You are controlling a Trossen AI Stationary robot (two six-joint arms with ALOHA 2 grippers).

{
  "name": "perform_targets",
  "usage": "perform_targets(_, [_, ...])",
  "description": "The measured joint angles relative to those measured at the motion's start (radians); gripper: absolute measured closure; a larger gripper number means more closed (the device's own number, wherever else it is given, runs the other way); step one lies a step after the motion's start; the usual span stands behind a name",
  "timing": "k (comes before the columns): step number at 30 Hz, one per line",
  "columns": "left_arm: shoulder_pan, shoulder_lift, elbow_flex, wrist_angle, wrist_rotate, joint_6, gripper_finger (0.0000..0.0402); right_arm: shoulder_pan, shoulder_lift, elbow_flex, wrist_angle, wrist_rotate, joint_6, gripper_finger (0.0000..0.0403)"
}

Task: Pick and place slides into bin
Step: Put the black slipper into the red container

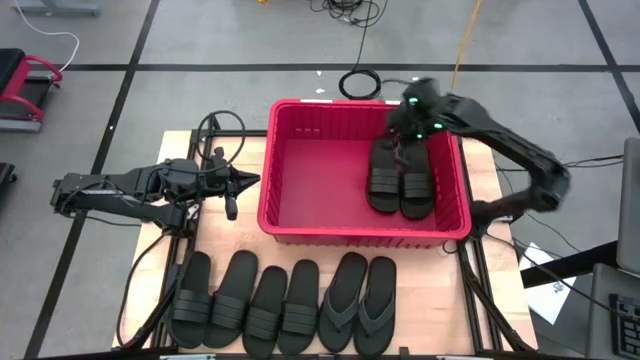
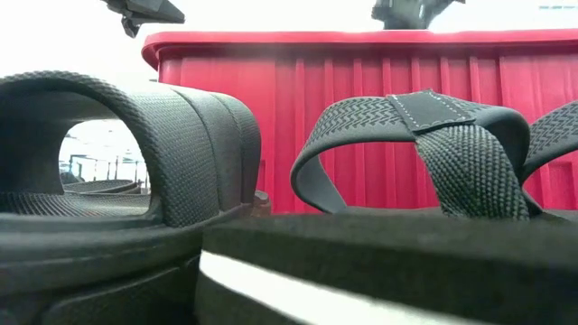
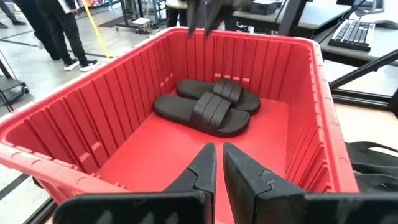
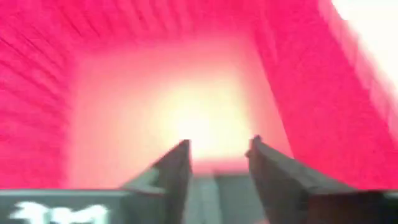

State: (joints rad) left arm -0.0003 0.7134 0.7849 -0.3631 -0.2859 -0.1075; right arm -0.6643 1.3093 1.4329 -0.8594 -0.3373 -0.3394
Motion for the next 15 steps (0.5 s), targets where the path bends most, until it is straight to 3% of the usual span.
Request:
perform_targets(4, [0.0,0.0,0.0,0.019,0.016,-0.002,0.0376,0.088,-0.142,0.0,0.15,-0.059,0.072,0.0382])
perform_targets(7, [0.0,0.0,0.0,0.029,0.016,-0.002,0.0376,0.151,-0.219,0.0,0.192,-0.069,0.096,0.039])
perform_targets(11, [0.0,0.0,0.0,0.032,0.016,-0.003,0.0376,0.238,-0.275,0.0,0.19,-0.183,0.133,0.0401])
perform_targets(15, [0.0,0.0,0.0,0.045,-0.003,-0.039,0.0376,0.355,-0.298,-0.02,0.199,-0.192,0.169,0.0401])
